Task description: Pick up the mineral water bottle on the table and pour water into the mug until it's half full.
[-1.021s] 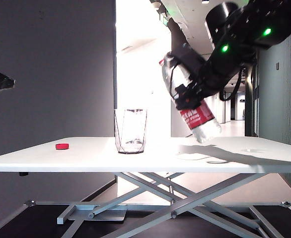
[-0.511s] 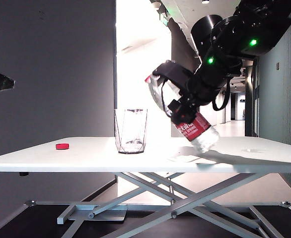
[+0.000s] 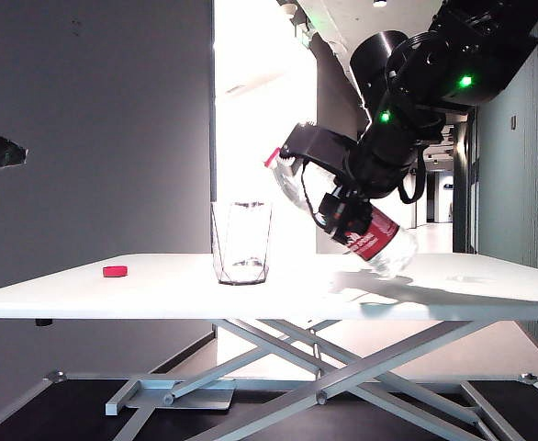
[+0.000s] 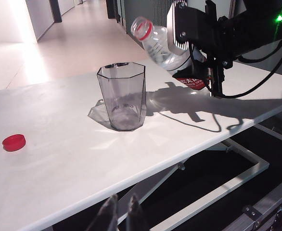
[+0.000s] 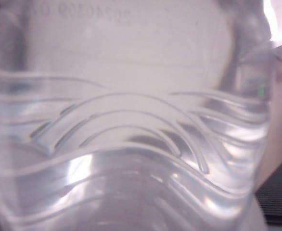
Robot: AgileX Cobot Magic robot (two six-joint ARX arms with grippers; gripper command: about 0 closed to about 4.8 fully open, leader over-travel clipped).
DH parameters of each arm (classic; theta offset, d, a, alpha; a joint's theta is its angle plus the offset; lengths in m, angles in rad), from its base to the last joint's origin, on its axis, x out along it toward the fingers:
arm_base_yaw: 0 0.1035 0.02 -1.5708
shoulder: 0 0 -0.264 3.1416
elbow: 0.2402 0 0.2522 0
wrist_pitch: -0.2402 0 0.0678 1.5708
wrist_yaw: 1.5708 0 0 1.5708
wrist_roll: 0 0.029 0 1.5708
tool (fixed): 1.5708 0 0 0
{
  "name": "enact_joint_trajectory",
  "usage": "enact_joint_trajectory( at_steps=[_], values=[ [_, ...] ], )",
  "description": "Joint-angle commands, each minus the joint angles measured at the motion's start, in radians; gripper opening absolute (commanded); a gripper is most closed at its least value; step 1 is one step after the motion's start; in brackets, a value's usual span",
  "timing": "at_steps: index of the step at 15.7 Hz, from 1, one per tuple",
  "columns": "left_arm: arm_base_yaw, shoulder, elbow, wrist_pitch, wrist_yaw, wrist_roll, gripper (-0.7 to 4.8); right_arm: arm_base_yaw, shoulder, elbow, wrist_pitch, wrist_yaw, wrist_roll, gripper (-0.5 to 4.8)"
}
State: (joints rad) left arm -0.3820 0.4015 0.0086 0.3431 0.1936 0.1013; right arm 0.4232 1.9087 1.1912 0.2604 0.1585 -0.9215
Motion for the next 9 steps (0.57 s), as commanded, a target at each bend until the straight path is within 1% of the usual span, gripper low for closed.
enact_joint_trajectory(
  at_steps=[1, 5, 7, 9],
  values=[
    [0.000, 0.000, 0.001, 0.010, 0.001, 0.004, 0.28, 0.002, -0.001, 0.024, 0.072, 0.046, -0.096, 2.07],
    [0.000, 0.000, 0.001, 0.010, 0.001, 0.003, 0.28, 0.003, 0.016, 0.033, 0.081, 0.095, -0.190, 2.07],
    [0.000, 0.000, 0.001, 0.010, 0.001, 0.003, 0.28, 0.003, 0.016, 0.033, 0.084, 0.117, -0.274, 2.07],
    [0.000, 0.000, 0.001, 0.010, 0.001, 0.003, 0.28, 0.003, 0.016, 0.033, 0.092, 0.136, -0.305, 2.06]
  ],
)
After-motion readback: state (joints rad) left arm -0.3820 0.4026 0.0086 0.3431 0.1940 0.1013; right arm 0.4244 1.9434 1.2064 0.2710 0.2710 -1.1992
